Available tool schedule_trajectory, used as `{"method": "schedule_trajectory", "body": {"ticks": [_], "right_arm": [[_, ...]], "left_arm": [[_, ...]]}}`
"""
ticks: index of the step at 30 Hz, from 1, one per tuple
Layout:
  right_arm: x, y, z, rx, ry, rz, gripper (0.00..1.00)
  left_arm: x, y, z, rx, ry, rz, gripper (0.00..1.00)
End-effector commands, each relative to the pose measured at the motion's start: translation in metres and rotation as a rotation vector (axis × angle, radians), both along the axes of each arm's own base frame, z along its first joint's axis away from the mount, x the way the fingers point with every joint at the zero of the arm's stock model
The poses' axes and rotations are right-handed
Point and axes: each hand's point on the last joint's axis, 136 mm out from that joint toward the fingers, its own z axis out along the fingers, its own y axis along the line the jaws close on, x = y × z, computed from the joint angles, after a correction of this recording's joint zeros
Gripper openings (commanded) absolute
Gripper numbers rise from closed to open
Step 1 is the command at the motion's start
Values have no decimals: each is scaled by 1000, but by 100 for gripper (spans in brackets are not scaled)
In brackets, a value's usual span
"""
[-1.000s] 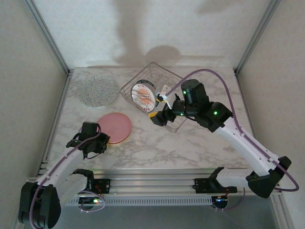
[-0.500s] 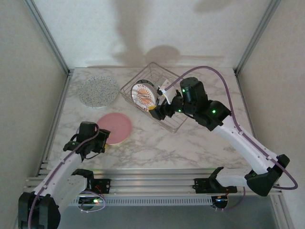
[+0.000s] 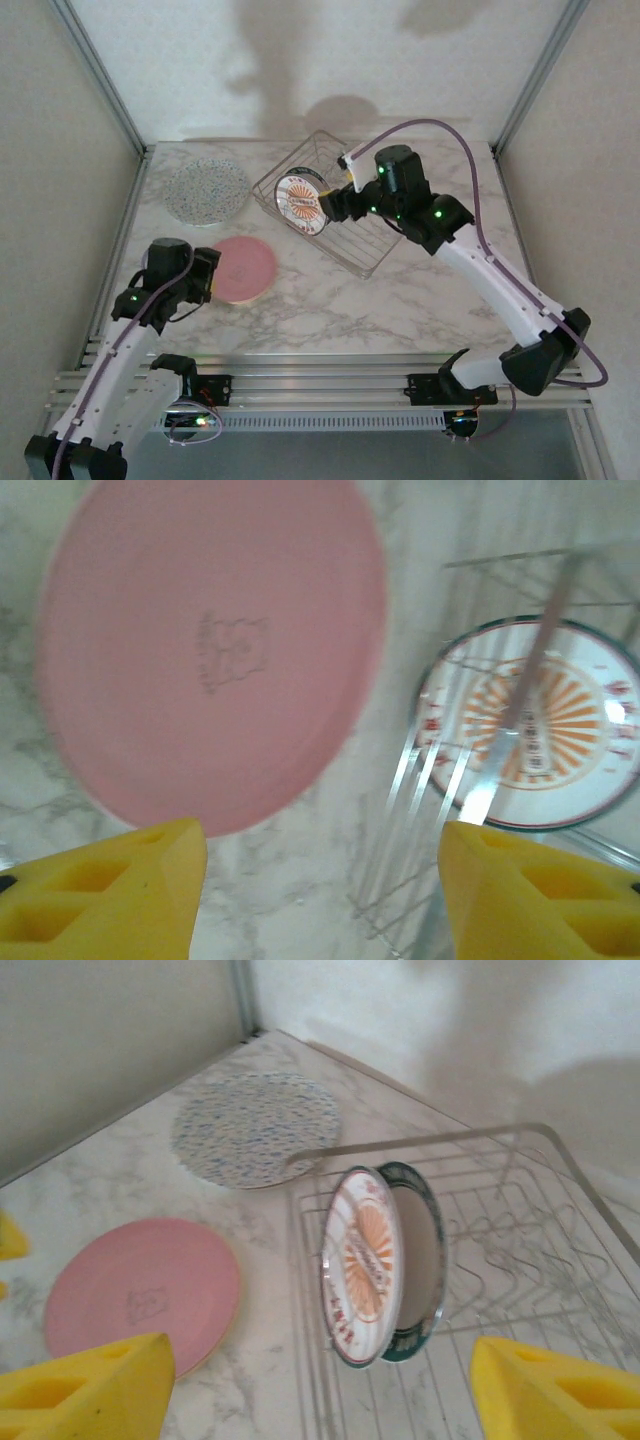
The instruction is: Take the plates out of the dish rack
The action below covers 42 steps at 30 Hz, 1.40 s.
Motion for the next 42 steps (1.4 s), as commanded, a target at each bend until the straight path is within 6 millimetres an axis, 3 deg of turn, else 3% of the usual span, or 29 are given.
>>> {"method": "schedule_trajectory", "body": {"ticks": [1, 5, 11, 15, 20, 25, 42], "right_arm": [[26, -9, -5, 28, 60, -84, 74], [48, -11, -26, 9, 128, -81, 66], [72, 2, -64, -31, 218, 5, 60], [85, 10, -86, -58, 254, 58, 57], [106, 13, -113, -79, 308, 60, 52], [118, 19, -133, -80, 357, 82, 49], [141, 29, -170, -86, 426, 96, 42]], "left_arm": [[16, 3, 33, 41, -86, -10, 62], [46, -18, 68, 54, -187, -146, 61], [84, -58, 148, 149, -412, -348, 62], [93, -96, 191, 201, -538, -472, 62], [92, -124, 223, 280, -642, -526, 62], [89, -137, 241, 338, -698, -541, 62], [86, -157, 239, 311, -717, -564, 62]]}}
